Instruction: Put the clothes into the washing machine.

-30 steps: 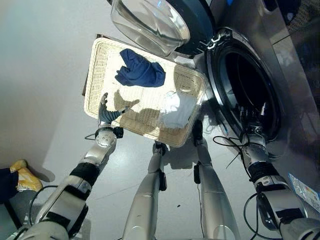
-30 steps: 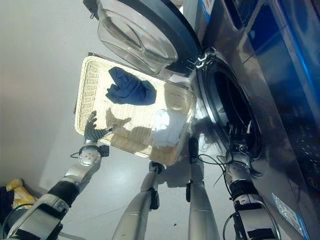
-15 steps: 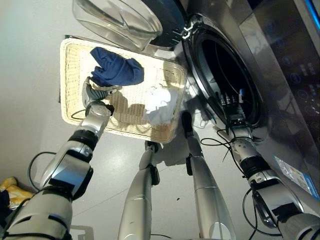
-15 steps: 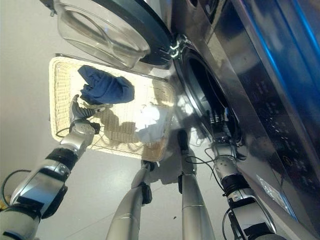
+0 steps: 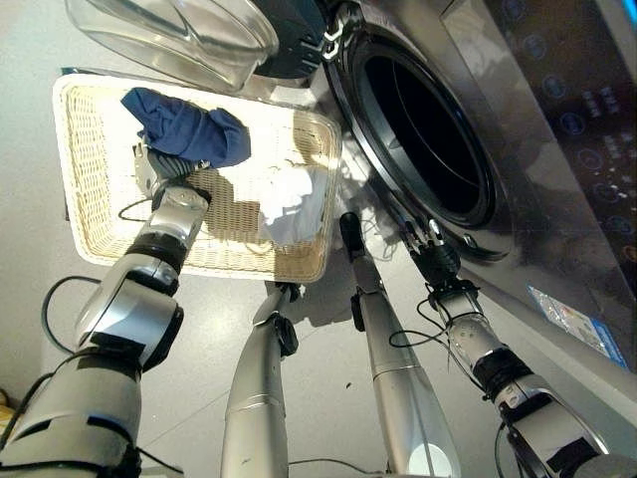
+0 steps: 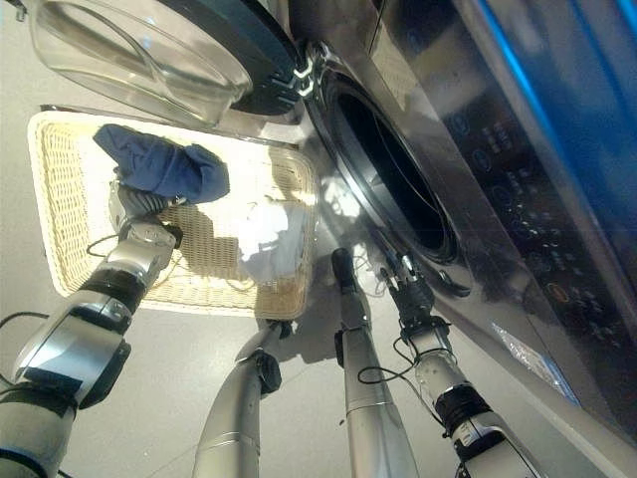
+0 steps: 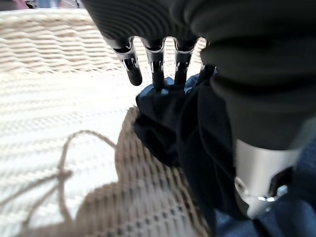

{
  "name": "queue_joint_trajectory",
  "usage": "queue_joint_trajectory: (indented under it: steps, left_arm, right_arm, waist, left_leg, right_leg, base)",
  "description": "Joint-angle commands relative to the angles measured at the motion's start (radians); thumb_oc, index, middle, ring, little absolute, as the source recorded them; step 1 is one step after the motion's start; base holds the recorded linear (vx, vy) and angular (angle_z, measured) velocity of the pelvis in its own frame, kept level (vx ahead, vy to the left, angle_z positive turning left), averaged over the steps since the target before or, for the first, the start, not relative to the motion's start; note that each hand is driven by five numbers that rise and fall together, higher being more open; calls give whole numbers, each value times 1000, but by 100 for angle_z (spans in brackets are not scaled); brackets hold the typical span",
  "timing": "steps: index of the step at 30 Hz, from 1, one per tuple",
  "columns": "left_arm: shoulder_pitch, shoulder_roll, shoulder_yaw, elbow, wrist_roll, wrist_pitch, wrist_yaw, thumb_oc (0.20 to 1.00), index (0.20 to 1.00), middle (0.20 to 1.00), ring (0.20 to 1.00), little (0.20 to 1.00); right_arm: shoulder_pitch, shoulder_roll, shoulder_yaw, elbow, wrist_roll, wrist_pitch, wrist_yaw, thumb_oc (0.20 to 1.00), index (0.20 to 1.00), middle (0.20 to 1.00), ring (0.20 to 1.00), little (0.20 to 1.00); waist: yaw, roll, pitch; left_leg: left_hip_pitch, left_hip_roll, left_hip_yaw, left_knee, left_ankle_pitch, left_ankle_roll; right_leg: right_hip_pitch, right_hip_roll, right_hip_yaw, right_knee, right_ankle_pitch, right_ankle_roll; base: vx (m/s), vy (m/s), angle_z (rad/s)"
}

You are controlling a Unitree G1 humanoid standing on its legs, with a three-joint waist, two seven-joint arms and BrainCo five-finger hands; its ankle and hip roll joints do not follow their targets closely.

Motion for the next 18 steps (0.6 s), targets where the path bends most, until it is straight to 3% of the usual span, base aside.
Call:
queue_joint_trajectory:
  steps: [1,2,4,5,6,7,9,11,12,15,18]
  left_arm:
    - [-32,49,13,35,-1,-57,2,1000,1000,1000,1000,1000]
    - [-53,40,14,42,-50,-118,-25,1000,1000,1000,1000,1000]
    - [-66,30,14,43,-97,-156,-53,652,652,652,652,652]
    - [-74,22,19,48,-136,-198,-64,398,398,398,398,398]
    - [-78,13,22,41,-184,-234,-68,200,200,200,200,200]
    - [-78,11,23,40,-200,-246,-70,200,200,200,200,200]
    - [-66,-20,78,-1,-383,-423,-130,200,200,200,200,200]
    - [-53,-44,111,-40,-451,-513,-157,200,200,200,200,200]
    - [-53,-44,111,-40,-451,-513,-157,200,200,200,200,200]
    - [22,-98,171,-178,-518,-695,-121,200,200,200,200,200]
    - [73,-115,192,-239,-473,-745,-55,200,200,200,200,200]
  right_arm:
    - [48,-1,22,-83,-45,22,17,1000,1000,1000,1000,1000]
    - [56,5,37,-97,-67,27,19,1000,1000,1000,1000,1000]
    - [62,7,49,-113,-79,36,18,1000,1000,1000,1000,1000]
    - [64,9,55,-120,-89,37,18,1000,1000,1000,1000,1000]
    - [64,12,60,-124,-93,38,18,1000,1000,1000,1000,1000]
    - [65,13,61,-126,-94,40,17,1000,1000,1000,1000,1000]
    - [75,28,69,-143,-125,43,18,1000,1000,1000,1000,1000]
    - [84,45,73,-156,-155,39,15,1000,1000,1000,1000,1000]
    - [84,45,73,-156,-155,39,15,1000,1000,1000,1000,1000]
    - [105,76,80,-209,-243,38,-15,1000,1000,1000,1000,1000]
    - [117,83,83,-236,-336,26,-30,1000,1000,1000,1000,1000]
  waist:
    - [-2,-36,-12]
    - [-10,-44,-12]
    - [-16,-50,-12]
    - [-20,-54,-12]
    - [-22,-57,-12]
    - [-22,-58,-12]
    - [-23,-65,-12]
    - [-22,-67,-12]
    - [-22,-67,-12]
    - [-7,-69,-12]
    - [7,-65,-12]
  left_leg:
    - [13,-48,3,150,-138,-33]
    - [7,-48,5,155,-143,-32]
    - [7,-48,7,157,-146,-31]
    - [6,-49,7,156,-147,-30]
    - [7,-50,6,155,-148,-29]
    - [7,-50,6,155,-148,-29]
    - [17,-52,3,146,-148,-27]
    - [24,-54,1,138,-148,-26]
    - [24,-54,1,138,-148,-26]
    - [49,-61,-12,103,-134,-26]
    - [67,-66,-24,81,-121,-26]
  right_leg:
    - [16,64,-8,-9,-52,20]
    - [8,68,-2,-5,-52,20]
    - [6,71,1,-2,-51,20]
    - [4,74,4,-1,-50,20]
    - [3,76,5,0,-50,20]
    - [3,77,5,1,-49,20]
    - [9,84,7,2,-52,18]
    - [14,88,8,0,-53,17]
    - [14,88,8,0,-53,17]
    - [35,96,4,-9,-53,12]
    - [52,97,-2,-14,-54,9]
  base:
    - [6,39,-6]
    - [2,36,-4]
    - [1,20,-2]
    - [0,0,0]
    - [0,0,0]
    - [0,0,0]
    - [0,0,0]
    - [0,0,0]
    - [0,0,0]
    - [-31,-59,0]
    - [-31,-51,4]
